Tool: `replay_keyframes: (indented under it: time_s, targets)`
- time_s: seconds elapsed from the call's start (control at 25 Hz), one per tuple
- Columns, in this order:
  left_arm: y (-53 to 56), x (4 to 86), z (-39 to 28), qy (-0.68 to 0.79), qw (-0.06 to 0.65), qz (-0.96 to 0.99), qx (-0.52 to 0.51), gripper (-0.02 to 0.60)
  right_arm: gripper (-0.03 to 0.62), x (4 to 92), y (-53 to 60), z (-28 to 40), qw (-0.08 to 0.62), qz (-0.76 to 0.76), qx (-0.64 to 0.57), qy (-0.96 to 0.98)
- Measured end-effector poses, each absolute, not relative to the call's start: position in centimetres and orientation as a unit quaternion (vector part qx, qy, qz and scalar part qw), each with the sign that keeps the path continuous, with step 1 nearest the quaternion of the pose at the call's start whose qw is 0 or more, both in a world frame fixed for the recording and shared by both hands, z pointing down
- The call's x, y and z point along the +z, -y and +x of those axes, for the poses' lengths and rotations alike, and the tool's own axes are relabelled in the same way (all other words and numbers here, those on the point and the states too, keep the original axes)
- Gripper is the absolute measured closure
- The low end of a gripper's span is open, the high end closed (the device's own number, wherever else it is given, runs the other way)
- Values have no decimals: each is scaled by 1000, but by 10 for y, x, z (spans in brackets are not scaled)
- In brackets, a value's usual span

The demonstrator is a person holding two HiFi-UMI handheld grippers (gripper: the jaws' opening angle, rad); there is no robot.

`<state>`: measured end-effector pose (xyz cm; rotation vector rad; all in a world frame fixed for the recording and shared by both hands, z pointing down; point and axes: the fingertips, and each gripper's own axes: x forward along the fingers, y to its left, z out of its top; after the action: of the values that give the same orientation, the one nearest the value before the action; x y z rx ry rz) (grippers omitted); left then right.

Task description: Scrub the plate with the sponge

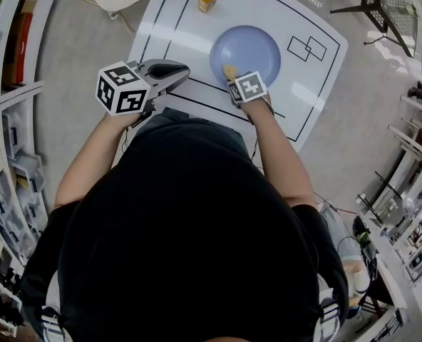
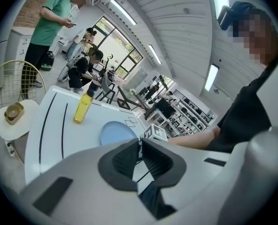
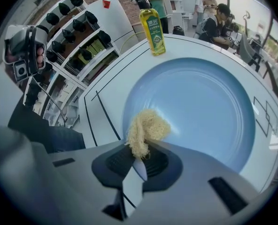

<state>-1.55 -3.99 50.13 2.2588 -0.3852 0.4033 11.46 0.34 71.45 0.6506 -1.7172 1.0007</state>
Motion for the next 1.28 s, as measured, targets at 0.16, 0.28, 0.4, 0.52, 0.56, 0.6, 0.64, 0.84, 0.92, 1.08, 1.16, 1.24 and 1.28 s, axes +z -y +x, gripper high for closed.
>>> replay_keyframes:
  time_s: [0.16,0.28,0.4,0.52,0.56,0.6,0.64,0.84,0.92,1.08,1.16,1.24,1.28]
  targets:
    - [41,505,-20,153,399,889,162,555,559,715,5,102,498,261,408,719]
    - [41,506,-24,155,401,888,163,555,559,713,10,94,492,255,406,727]
    - [42,507,-29,158,403,886,165,555,559,711,14,87,488,251,402,733]
    - [43,509,-31,159,404,886,165,555,559,711,16,85,485,250,398,738]
    - [43,509,-32,159,404,886,164,555,559,711,17,84,483,250,398,739]
    - [44,509,-31,158,404,886,164,555,559,711,17,84,481,250,397,741]
    - [44,508,-31,157,404,886,164,555,559,711,17,83,479,250,396,742]
    - [43,508,-30,154,403,887,166,555,559,706,19,83,474,256,387,748]
    - [44,508,-29,152,404,887,165,555,560,701,25,85,469,265,379,752]
    - [44,508,-25,150,404,887,164,555,560,690,34,90,475,279,343,761]
    - [45,507,-22,149,404,888,163,555,560,685,38,93,488,280,311,766]
    - [44,507,-19,148,404,888,162,555,560,683,43,96,505,275,268,773]
    - [44,507,-17,146,405,888,162,555,560,682,44,100,515,274,250,773]
